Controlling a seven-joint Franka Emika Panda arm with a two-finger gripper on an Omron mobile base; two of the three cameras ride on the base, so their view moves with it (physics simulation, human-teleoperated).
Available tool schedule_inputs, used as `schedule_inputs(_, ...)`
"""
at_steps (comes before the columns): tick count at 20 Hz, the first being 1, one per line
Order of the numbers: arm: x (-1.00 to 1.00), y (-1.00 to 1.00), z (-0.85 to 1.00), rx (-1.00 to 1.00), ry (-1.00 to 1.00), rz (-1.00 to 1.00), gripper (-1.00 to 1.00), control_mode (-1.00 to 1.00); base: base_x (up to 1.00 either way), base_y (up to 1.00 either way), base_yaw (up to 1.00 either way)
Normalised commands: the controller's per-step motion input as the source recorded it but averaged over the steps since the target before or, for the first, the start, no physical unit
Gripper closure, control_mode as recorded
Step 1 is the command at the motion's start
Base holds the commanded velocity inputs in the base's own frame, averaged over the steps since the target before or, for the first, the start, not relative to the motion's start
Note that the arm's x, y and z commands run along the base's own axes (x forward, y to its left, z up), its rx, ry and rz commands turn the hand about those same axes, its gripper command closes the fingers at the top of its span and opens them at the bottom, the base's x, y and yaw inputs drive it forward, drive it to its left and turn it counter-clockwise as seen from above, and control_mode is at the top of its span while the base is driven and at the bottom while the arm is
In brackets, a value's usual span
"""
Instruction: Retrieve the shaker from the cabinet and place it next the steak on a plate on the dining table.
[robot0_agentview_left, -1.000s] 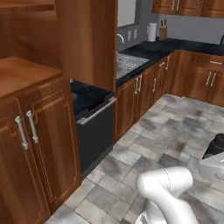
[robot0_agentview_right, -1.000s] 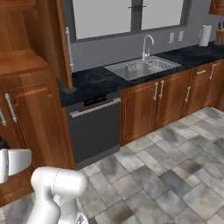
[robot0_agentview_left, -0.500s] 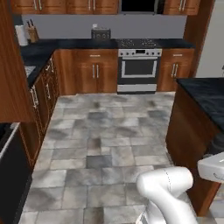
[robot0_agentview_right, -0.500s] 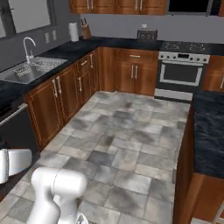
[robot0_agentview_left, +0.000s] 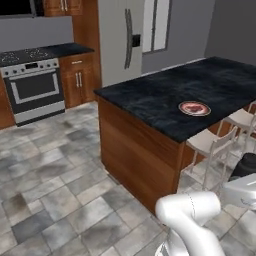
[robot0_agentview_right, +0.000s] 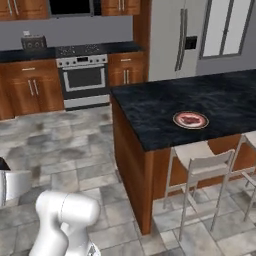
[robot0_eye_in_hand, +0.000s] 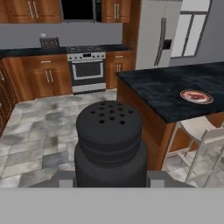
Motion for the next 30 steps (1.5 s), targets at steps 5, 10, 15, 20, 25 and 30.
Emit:
schedule_inputs(5,0.0,0.0,0.0,0.0,0.0,0.0,1.0,1.0,0.72,-0.53,0.03)
schedule_inputs(10,0.0,0.0,0.0,0.0,0.0,0.0,1.0,1.0,0.83,-0.74,0.1)
schedule_inputs(15,0.0,0.0,0.0,0.0,0.0,0.0,1.0,1.0,0.98,-0.1,-0.11)
schedule_inputs(20,0.0,0.0,0.0,0.0,0.0,0.0,1.0,1.0,0.78,-0.96,0.1)
schedule_inputs(25,0.0,0.0,0.0,0.0,0.0,0.0,1.0,1.0,0.06,-1.0,0.46)
schedule_inputs(30,0.0,0.0,0.0,0.0,0.0,0.0,1.0,1.0,0.0,-0.91,0.46)
